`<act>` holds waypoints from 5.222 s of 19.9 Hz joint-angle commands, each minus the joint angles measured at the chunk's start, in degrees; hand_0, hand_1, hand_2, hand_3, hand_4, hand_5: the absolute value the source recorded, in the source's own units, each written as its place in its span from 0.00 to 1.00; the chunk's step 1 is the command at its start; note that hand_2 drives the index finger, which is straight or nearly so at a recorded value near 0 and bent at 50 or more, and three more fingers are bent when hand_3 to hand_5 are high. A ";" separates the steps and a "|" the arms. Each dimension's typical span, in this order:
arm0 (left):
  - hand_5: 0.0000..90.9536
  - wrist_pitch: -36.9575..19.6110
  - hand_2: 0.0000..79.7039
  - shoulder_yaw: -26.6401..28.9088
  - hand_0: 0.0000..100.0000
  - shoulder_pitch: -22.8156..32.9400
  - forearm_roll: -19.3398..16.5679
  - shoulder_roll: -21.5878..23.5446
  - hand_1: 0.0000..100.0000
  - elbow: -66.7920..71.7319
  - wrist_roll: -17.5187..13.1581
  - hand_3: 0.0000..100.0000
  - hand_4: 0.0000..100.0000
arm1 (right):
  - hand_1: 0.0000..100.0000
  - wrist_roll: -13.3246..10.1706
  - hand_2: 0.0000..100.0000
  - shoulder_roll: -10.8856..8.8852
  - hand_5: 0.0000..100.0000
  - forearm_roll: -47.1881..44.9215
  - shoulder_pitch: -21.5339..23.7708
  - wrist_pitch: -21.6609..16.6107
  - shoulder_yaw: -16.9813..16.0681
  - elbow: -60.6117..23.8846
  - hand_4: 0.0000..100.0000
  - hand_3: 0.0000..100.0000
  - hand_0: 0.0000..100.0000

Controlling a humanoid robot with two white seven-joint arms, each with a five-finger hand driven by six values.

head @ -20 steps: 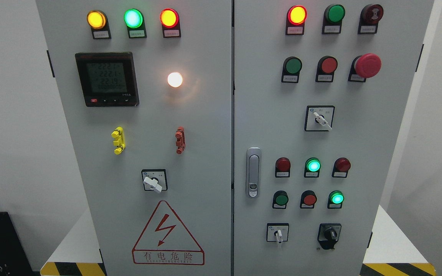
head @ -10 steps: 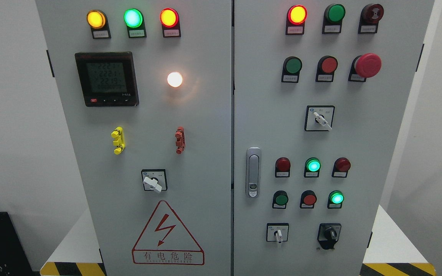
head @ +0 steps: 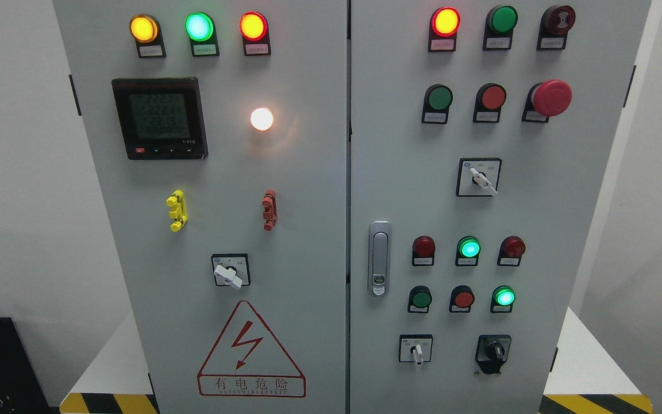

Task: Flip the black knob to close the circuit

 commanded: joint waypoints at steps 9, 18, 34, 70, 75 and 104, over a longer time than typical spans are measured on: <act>0.00 -0.03 0.00 0.62 0.00 0.00 0.44 0.05 0.00 -0.17 -0.05 0.04 0.02 | 0.00 0.89 0.94 -1.20 0.79 19.10 -7.17 17.48 19.44 -3.61 0.83 1.00 0.00; 0.00 -0.03 0.00 0.70 0.00 0.00 0.44 -0.03 0.00 -0.17 -0.05 0.05 0.02 | 0.00 1.76 0.95 -1.02 0.79 20.95 -7.88 22.41 22.17 -2.03 0.83 1.00 0.00; 0.00 -0.03 0.00 0.62 0.00 0.00 0.44 0.05 0.00 -0.17 -0.05 0.05 0.02 | 0.00 1.76 0.95 -1.02 0.80 20.34 -13.42 23.74 16.82 6.93 0.83 1.00 0.00; 0.00 0.06 0.00 0.62 0.00 0.00 0.44 0.05 0.00 -0.17 -0.05 0.05 0.02 | 0.00 0.62 0.95 -0.93 0.79 20.25 -19.21 29.62 18.31 13.62 0.83 1.00 0.00; 0.00 0.06 0.00 0.70 0.00 0.00 0.44 -0.03 0.00 -0.17 -0.05 0.05 0.02 | 0.00 0.62 0.95 -0.93 0.79 20.25 -20.71 30.24 18.31 15.37 0.83 1.00 0.00; 0.00 -0.03 0.00 0.62 0.00 0.00 0.44 -0.03 0.00 -0.17 -0.05 0.05 0.02 | 0.00 -0.43 0.94 -1.64 0.80 18.40 -21.94 31.82 14.80 17.48 0.83 1.00 0.00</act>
